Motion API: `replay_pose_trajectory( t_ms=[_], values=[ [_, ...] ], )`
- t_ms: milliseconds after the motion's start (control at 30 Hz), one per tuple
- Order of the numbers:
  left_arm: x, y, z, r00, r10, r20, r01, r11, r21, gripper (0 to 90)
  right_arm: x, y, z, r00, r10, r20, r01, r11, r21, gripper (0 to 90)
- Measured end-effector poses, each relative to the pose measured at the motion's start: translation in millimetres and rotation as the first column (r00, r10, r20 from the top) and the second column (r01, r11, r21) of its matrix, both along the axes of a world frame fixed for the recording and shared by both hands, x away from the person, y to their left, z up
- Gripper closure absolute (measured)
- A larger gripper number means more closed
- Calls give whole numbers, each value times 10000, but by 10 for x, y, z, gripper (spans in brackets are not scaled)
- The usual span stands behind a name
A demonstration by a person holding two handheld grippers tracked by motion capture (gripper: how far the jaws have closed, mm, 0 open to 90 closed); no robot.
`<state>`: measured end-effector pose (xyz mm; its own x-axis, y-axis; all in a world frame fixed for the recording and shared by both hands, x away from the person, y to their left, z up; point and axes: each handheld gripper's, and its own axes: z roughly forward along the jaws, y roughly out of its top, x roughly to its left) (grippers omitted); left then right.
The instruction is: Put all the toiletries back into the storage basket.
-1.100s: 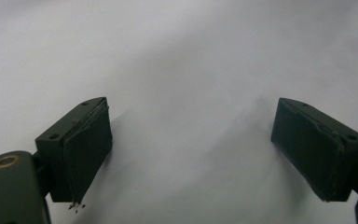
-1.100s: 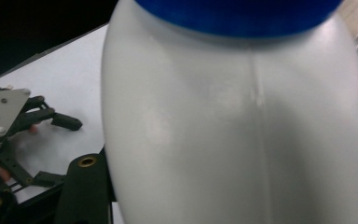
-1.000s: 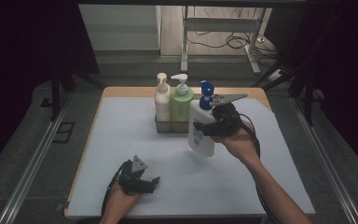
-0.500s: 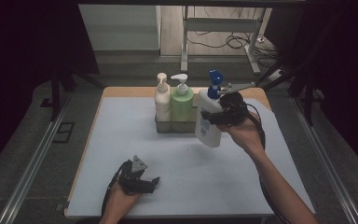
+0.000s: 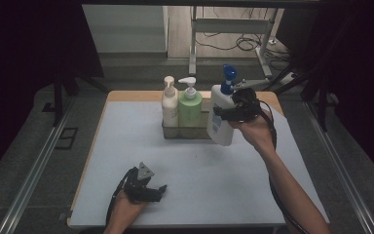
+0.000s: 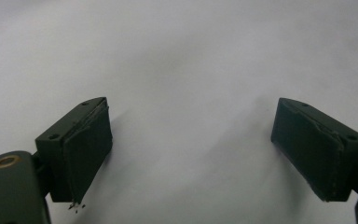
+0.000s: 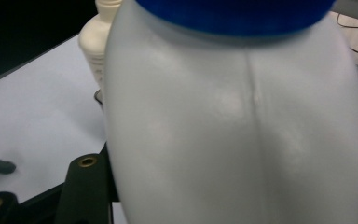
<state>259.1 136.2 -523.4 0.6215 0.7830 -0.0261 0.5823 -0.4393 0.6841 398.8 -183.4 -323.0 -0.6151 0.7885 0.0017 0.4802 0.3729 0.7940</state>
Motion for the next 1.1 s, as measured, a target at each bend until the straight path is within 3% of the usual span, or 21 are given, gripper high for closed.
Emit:
replay_pose_trajectory(
  t_ms=[1100],
  values=[
    [0,0,-1,10000,2,14,-2,10000,-1,121,549,21,-3,9908,-1237,546,1214,9916,439,399]
  ],
)
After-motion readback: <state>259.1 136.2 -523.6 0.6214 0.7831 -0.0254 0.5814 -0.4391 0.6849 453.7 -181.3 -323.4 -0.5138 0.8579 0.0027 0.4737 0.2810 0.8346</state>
